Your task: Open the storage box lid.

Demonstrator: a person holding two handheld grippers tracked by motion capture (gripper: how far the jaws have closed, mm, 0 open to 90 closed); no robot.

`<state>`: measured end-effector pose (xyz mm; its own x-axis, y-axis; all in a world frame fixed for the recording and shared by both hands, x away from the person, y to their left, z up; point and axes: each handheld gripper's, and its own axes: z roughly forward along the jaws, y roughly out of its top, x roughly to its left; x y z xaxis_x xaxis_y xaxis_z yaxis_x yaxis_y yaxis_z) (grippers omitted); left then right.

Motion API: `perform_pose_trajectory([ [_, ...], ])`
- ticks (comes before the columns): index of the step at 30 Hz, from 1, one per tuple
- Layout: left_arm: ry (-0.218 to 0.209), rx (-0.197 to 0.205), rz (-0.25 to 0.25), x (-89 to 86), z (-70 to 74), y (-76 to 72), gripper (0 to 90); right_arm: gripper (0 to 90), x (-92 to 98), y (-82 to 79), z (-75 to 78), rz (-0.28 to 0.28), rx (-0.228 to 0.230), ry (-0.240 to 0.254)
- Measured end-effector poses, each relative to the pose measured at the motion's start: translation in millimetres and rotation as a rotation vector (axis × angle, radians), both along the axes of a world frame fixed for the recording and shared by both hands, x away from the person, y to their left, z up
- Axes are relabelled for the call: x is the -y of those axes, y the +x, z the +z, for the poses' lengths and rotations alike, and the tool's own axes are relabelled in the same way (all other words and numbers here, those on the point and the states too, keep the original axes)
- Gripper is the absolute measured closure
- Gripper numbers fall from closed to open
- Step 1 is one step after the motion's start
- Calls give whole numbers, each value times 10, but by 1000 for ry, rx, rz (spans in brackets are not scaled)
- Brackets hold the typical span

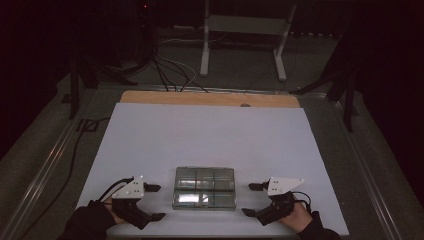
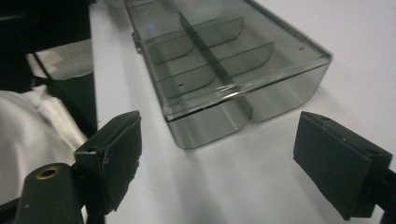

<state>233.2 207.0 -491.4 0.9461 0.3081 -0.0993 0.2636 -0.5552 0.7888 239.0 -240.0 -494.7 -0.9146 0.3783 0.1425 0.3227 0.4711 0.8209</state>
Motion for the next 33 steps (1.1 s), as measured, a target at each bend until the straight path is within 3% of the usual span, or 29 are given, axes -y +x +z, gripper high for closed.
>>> perform_pose_trajectory([
  [4, 6, -1, 4, -35, -18, -5, 235, 233, 8, -15, -37, -1, 20, -37],
  [8, 1, -23, 7, -46, -20, 3, 317, 308, 26, -20, -62, 4, 31, -38],
  [9, 2, -23, 3, -43, -22, 6, 357, 339, 28, -15, -70, 6, 30, -36],
  [10, 0, -23, 4, -40, -24, 7, 441, 436, 30, -8, -82, 18, 26, -40],
  [11, -4, -26, 1, -37, -26, 9, 469, 492, 31, -5, -85, 35, 23, -42],
  [15, 6, -22, 4, -21, -43, 8, 525, 574, 22, -11, -93, 61, 16, -45],
  [19, 2, -41, -4, -20, -53, 18, 671, 696, 25, 6, -105, 60, 3, -41],
  [22, 10, -61, -12, -12, -62, 37, 719, 743, 28, 9, -109, 54, -3, -42],
  [25, 3, -89, -32, -2, -92, 55, 790, 854, 15, 6, -112, 49, -6, -62],
  [29, 7, -101, -16, 2, -116, 74, 829, 900, -6, -4, -117, 54, 0, -79],
  [33, 10, -83, -9, 16, -117, 69, 892, 900, -46, -18, -121, 69, 0, -94],
])
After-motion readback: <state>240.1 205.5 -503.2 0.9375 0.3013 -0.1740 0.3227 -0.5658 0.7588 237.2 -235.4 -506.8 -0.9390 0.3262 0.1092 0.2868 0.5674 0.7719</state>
